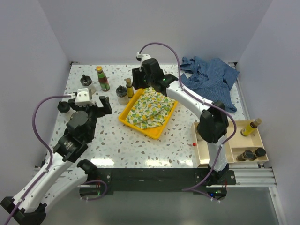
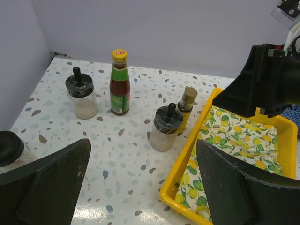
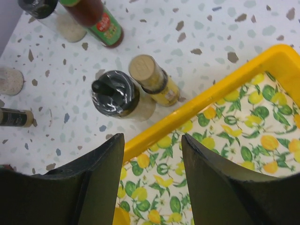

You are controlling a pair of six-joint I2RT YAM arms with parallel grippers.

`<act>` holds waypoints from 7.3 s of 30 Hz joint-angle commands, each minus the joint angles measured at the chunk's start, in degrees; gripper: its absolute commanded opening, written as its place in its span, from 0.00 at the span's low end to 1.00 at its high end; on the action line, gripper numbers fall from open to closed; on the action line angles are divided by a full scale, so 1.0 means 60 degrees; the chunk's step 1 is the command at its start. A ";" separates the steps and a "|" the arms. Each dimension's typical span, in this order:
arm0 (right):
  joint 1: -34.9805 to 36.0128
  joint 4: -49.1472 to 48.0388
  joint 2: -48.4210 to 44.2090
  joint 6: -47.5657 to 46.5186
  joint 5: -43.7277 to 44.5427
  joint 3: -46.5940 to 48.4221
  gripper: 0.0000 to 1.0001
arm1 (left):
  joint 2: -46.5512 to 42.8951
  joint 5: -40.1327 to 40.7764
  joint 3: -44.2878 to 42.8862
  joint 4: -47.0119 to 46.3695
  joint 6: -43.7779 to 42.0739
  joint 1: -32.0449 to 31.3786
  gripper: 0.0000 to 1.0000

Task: Organize the condiment bottles
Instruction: Pick up the bottle from the center of the board, then place the bottle in the storage box, then pick up the bottle from the center of the board.

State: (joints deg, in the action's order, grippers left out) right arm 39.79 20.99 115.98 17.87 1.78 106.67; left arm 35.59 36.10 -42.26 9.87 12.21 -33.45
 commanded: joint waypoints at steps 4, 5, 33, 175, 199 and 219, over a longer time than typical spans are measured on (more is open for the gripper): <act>0.0574 -0.2092 0.0809 -0.1057 0.0463 0.1247 0.55 | -0.0204 -0.0098 0.0041 -0.0502 -0.0101 0.0009 1.00; 0.0604 -0.2107 0.0956 -0.1175 0.0581 0.1409 0.55 | -0.0219 -0.0113 0.0041 -0.0517 -0.0101 -0.0006 1.00; 0.0824 -0.2416 0.3169 -0.2187 0.1842 0.3022 0.54 | -0.0366 -0.0318 0.0027 -0.0561 -0.0101 0.0024 1.00; -0.8653 -0.1026 -1.0455 -0.0107 0.4411 -0.9769 0.61 | 0.0249 -0.0465 0.0056 -0.0488 -0.0086 -0.0006 1.00; -0.4186 0.1085 -1.1185 0.0582 -0.1675 -0.7642 0.99 | 0.4406 -0.1957 -0.2329 0.1049 0.0353 0.0448 0.95; -0.4200 0.2038 -1.3486 0.0128 -0.2069 -0.7759 0.99 | 1.0005 -0.2970 -0.5833 0.2047 0.0397 0.1649 0.96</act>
State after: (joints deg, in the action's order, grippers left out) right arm 14.52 31.40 35.38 20.01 -10.04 60.18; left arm 94.56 17.61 -74.06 22.22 14.13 -24.45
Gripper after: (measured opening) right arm 0.986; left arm 0.947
